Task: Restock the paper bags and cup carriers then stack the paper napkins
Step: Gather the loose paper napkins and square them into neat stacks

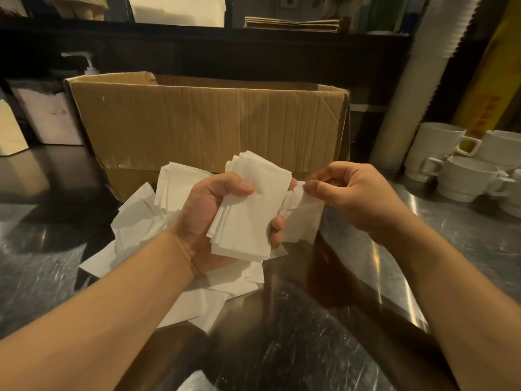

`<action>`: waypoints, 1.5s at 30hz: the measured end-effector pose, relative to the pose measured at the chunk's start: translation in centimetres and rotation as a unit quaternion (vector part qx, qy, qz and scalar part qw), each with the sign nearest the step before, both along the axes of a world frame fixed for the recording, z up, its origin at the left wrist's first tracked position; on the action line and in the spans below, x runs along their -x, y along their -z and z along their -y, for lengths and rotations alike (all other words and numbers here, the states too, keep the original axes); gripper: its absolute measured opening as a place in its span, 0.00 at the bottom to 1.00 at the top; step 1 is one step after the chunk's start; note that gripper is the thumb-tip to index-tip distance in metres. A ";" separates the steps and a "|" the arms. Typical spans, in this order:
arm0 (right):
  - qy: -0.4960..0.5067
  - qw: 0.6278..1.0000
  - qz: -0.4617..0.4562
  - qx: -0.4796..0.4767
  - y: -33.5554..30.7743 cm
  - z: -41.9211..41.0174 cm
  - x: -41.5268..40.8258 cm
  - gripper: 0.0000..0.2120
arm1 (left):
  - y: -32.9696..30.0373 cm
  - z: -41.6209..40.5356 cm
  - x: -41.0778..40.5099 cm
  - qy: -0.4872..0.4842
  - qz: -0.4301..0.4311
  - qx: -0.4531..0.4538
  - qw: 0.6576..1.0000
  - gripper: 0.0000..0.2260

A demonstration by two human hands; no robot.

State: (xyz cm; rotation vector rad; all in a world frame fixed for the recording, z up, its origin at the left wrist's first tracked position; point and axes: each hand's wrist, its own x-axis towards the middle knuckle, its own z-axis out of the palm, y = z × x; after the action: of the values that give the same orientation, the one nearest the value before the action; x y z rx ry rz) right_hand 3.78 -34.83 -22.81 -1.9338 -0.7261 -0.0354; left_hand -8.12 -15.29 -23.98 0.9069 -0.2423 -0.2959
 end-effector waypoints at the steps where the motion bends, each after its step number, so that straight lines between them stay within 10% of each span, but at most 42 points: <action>1: 0.006 1.000 0.005 -0.002 0.0 0.0 0.0 0.02 | -0.1 0.1 0.1 -0.002 0.003 0.000 1.000 0.19; 19: 0.004 1.000 -0.028 -0.001 -0.3 -0.1 0.2 0.03 | 0.3 -0.2 -0.3 -0.056 -0.022 -0.022 0.998 0.30; 23: -0.131 0.969 -0.189 -0.089 -1.9 1.4 0.6 0.11 | 0.6 -0.5 -0.8 -0.108 -0.022 -0.001 0.994 0.41; 28: -0.277 0.928 -0.208 -0.139 -2.0 1.0 2.4 0.07 | 0.1 0.1 -0.4 -0.117 -0.050 -0.036 0.991 0.23; 45: -0.030 0.992 0.002 -0.125 0.7 -3.0 4.9 0.03 | 0.4 1.2 -0.1 -0.101 -0.050 -0.028 0.993 0.25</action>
State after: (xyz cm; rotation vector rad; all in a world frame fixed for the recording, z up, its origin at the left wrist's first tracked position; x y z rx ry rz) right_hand -1.08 -31.80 -23.51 -1.6722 -0.7448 -0.0886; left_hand -8.05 -16.52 -24.35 0.9602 -0.0494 -0.1613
